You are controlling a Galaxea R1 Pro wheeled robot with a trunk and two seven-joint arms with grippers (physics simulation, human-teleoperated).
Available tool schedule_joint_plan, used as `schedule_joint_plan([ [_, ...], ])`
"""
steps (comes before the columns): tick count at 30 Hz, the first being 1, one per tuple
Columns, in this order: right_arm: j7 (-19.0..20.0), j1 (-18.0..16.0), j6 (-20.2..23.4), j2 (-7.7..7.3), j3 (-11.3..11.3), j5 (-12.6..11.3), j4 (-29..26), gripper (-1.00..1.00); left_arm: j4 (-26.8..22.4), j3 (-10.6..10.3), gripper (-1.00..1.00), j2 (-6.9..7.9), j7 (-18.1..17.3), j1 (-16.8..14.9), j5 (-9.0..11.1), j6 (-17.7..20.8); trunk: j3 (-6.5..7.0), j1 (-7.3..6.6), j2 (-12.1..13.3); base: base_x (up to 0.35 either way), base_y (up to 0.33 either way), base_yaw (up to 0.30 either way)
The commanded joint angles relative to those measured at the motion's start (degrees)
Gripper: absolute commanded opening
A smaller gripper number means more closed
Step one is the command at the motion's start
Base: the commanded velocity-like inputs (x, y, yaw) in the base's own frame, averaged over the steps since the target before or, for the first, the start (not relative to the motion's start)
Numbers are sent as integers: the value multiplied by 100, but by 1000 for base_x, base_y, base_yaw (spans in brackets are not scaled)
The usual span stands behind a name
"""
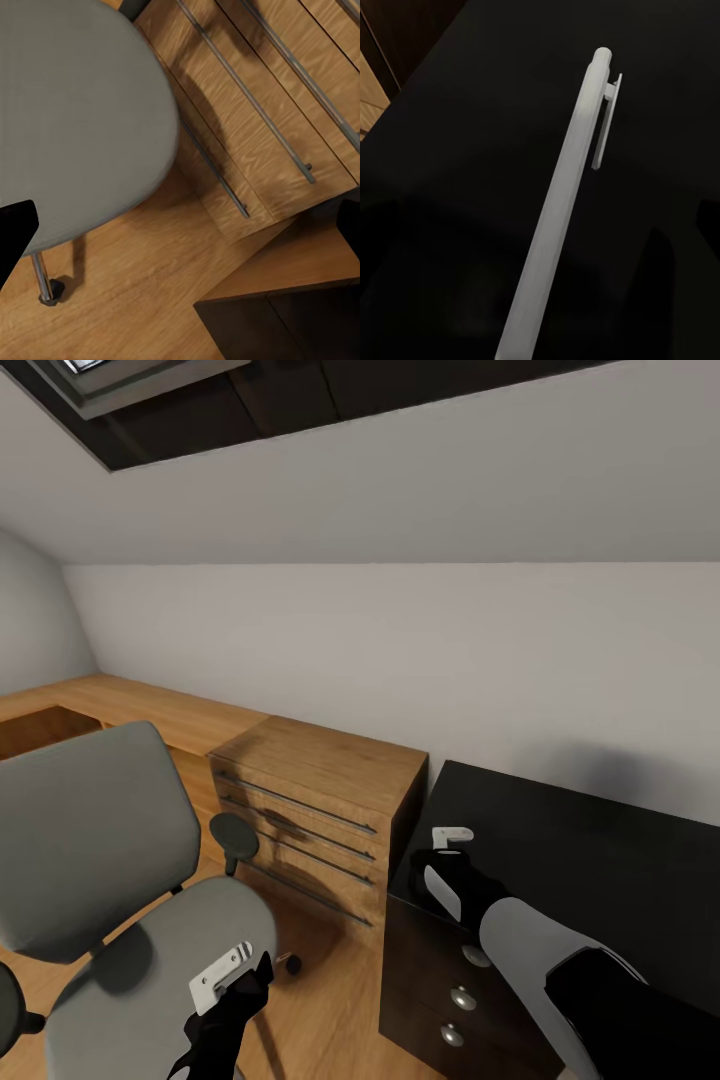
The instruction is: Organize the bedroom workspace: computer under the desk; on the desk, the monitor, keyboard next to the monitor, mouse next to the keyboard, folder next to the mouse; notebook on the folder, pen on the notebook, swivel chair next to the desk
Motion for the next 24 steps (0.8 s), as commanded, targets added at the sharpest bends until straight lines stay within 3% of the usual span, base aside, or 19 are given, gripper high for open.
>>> schedule_joint_plan([
  [1,-39,-1,64,-6,44,-44,90,100,-7,-14,100,6,21,-8,50,-49,-7,1,-2,0,0,0],
  [8,-41,-1,65,-5,44,-35,102,100,-7,-14,100,6,21,-8,50,-49,-7,1,-2,0,0,0],
  [9,-41,-1,65,-6,44,-35,103,-100,-7,-14,100,6,21,-8,50,-49,-7,1,-2,0,0,0],
  [24,-33,-1,65,-7,44,-43,103,-100,-7,-5,100,6,21,-8,50,-49,-7,1,-2,0,0,0],
])
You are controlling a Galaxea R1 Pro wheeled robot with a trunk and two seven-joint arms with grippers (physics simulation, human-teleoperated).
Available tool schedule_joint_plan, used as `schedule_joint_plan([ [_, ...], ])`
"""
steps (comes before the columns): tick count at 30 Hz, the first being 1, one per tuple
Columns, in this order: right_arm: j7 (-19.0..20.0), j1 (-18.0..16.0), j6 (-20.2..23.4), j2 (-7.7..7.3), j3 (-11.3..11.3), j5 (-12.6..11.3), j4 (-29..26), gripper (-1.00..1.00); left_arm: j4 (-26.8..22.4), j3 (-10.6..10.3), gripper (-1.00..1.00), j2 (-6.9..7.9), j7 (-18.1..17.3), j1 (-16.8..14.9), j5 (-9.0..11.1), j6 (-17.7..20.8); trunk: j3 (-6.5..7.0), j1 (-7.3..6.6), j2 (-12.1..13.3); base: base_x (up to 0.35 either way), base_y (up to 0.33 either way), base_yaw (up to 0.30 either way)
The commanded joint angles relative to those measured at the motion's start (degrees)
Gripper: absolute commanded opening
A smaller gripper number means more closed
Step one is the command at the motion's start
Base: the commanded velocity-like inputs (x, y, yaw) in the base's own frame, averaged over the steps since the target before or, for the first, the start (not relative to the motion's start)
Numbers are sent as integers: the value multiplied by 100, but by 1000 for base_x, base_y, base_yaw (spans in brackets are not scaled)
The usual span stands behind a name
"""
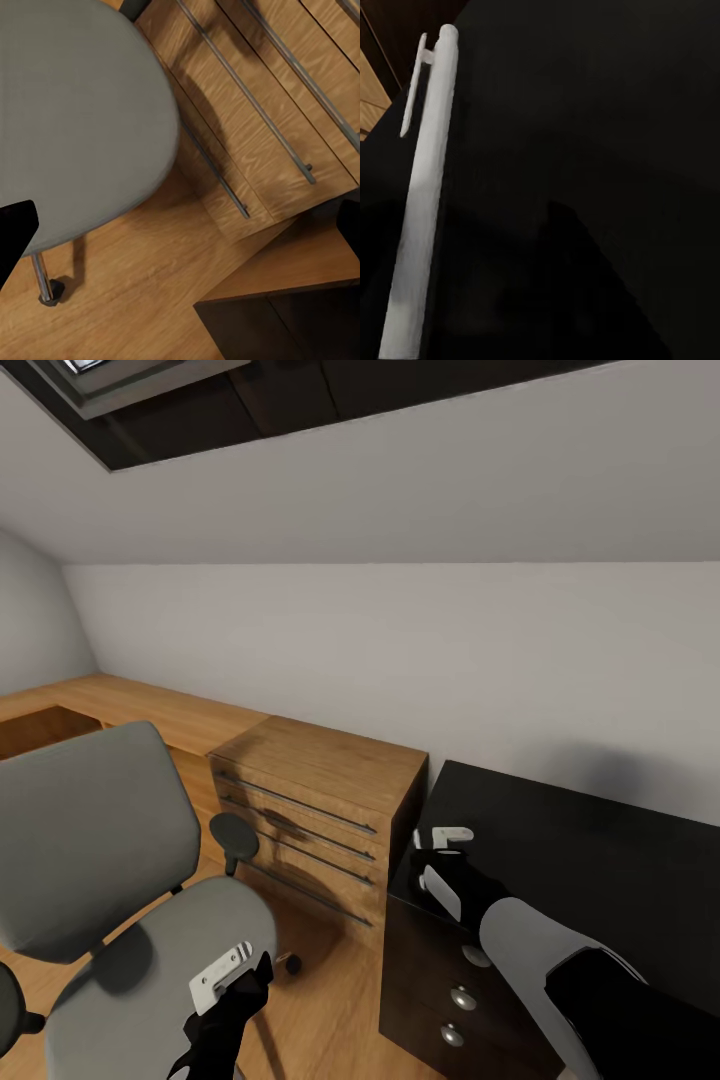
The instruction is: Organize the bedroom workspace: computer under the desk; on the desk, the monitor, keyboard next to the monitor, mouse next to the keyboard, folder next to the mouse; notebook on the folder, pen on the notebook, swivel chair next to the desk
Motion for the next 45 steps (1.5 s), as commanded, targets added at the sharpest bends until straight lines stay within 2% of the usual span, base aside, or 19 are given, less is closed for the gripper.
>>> schedule_joint_plan([
  [1,-45,-1,62,-4,45,-32,105,-100,-7,-13,100,6,21,-7,49,-49,-7,0,-3,0,0,0],
  [45,-53,-1,66,-14,26,-40,97,-100,-7,-22,100,6,25,-7,49,-49,-7,0,-3,0,0,0],
])
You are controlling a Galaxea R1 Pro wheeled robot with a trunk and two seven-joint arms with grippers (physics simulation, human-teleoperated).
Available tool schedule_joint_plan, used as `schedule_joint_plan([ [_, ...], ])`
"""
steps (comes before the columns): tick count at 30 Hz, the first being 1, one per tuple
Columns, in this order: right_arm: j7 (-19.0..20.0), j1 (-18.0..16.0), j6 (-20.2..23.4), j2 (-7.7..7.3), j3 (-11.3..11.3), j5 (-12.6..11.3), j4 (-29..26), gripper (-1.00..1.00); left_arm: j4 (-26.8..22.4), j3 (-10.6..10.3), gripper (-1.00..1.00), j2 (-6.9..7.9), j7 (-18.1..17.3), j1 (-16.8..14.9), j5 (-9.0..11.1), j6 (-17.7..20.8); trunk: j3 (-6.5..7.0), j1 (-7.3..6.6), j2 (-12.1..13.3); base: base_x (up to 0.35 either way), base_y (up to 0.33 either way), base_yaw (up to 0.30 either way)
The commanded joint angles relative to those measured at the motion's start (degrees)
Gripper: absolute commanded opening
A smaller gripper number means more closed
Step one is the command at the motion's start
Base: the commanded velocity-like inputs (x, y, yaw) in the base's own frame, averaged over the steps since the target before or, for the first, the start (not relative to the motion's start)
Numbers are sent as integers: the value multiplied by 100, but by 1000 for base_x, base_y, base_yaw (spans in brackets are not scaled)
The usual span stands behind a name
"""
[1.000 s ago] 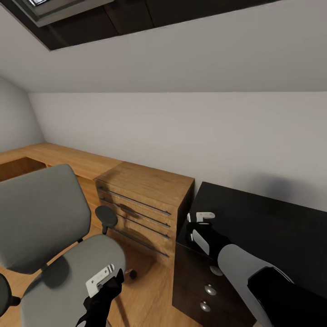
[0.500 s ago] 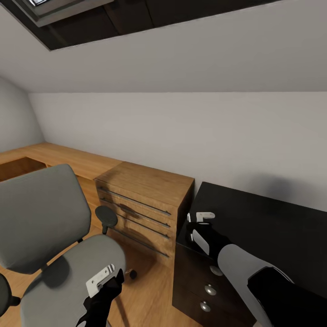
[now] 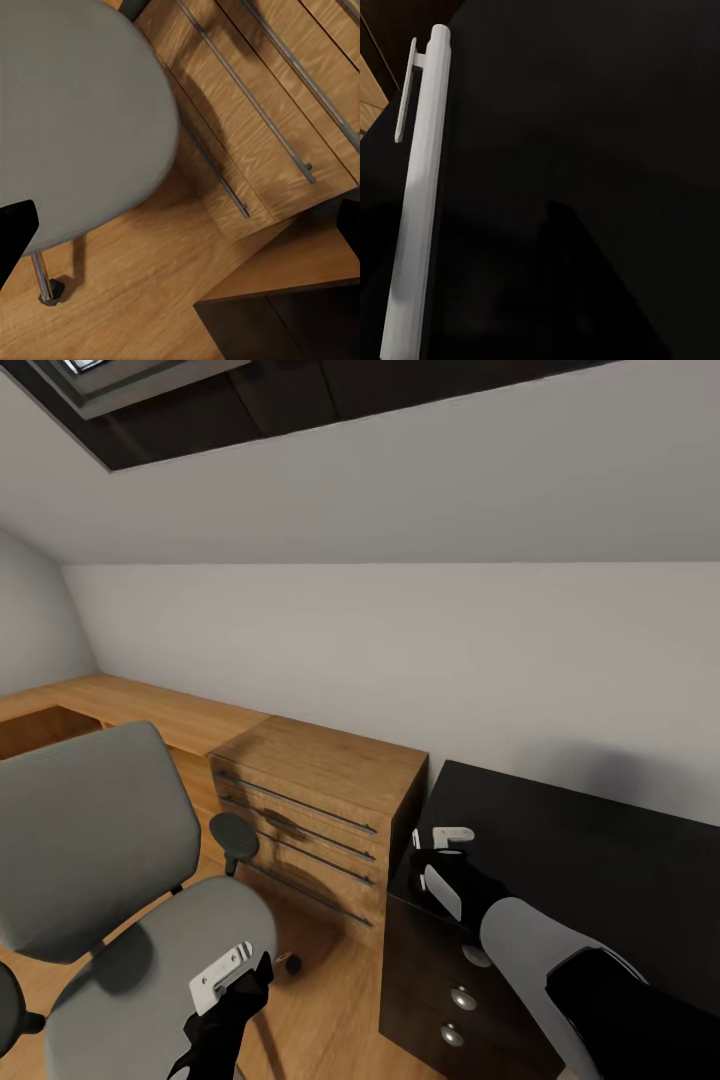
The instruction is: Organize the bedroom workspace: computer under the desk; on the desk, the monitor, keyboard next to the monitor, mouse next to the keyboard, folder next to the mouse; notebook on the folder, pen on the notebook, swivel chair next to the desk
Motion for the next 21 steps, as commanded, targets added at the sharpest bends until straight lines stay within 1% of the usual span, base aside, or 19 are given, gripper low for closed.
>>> schedule_joint_plan([
  [1,-48,-1,61,-7,44,-21,102,-100,-7,-15,100,6,21,-7,49,-49,-7,0,-2,0,0,0],
  [6,-49,-1,91,-43,35,-23,104,-100,-6,-20,100,6,23,-7,49,-49,-7,0,-2,0,0,0],
  [21,-38,-1,359,-47,22,-37,95,-100,-6,-40,100,6,27,-7,49,-49,-7,0,-2,0,0,0],
])
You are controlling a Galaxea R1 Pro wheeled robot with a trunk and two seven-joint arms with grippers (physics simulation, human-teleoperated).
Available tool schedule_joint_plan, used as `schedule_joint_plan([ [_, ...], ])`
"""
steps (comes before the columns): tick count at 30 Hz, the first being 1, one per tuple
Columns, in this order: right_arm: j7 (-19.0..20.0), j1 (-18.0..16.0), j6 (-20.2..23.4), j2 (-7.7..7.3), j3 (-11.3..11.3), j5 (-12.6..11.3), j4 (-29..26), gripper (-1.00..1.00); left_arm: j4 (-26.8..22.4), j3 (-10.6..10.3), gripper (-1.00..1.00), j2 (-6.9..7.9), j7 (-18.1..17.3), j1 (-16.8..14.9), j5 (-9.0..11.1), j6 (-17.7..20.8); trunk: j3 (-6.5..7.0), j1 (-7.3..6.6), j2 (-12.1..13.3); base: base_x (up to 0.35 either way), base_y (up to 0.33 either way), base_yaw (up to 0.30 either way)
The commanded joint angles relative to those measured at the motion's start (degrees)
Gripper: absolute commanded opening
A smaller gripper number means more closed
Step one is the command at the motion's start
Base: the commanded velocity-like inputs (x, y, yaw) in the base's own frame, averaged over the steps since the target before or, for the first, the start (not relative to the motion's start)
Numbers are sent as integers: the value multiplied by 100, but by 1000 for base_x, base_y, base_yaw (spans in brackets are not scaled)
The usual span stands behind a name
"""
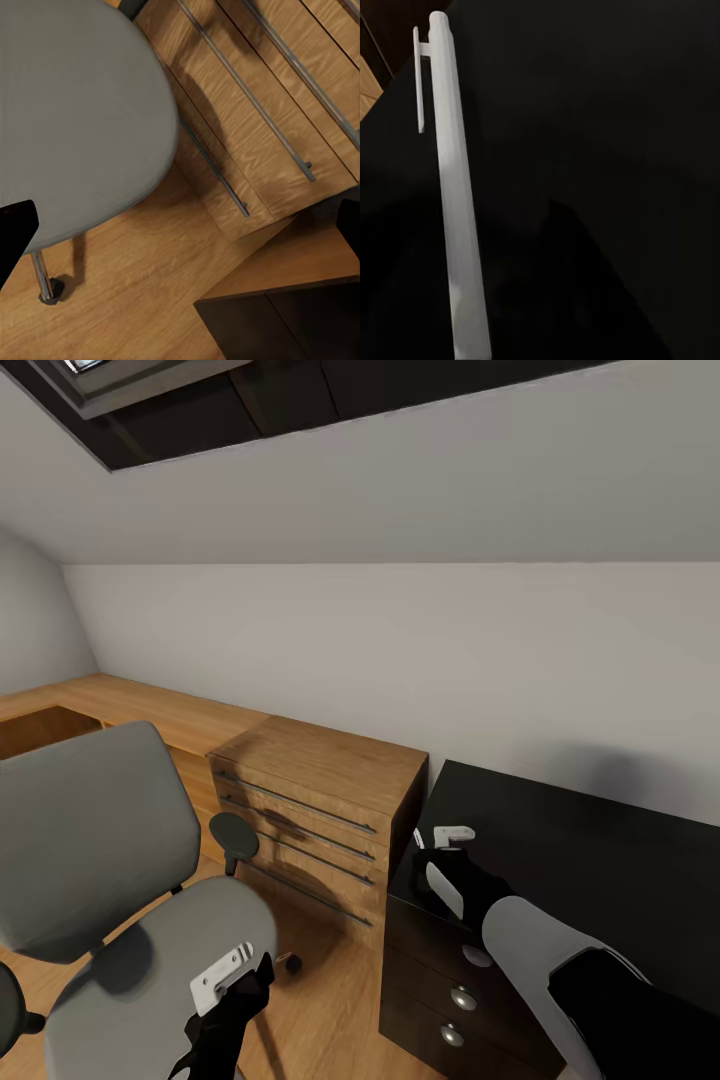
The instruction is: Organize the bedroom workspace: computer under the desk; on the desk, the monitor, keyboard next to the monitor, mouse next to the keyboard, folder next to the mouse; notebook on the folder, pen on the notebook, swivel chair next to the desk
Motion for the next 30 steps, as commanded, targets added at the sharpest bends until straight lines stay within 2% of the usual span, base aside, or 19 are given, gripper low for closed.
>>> schedule_joint_plan([
  [1,-35,-1,90,-3,43,-69,220,-100,-7,-13,100,6,21,-7,49,-49,-7,0,-3,0,0,0],
  [8,-34,-1,177,1,37,-72,219,-100,-7,-14,100,6,21,-7,49,-49,-7,0,-3,0,0,0],
  [14,-29,-1,452,2,-116,-79,178,-100,-7,-14,100,6,21,-7,49,-49,-7,0,-3,0,0,0],
  [30,-29,-1,565,9,-133,-80,166,-100,-7,-14,100,6,21,-7,49,-49,-7,0,-3,0,0,0],
])
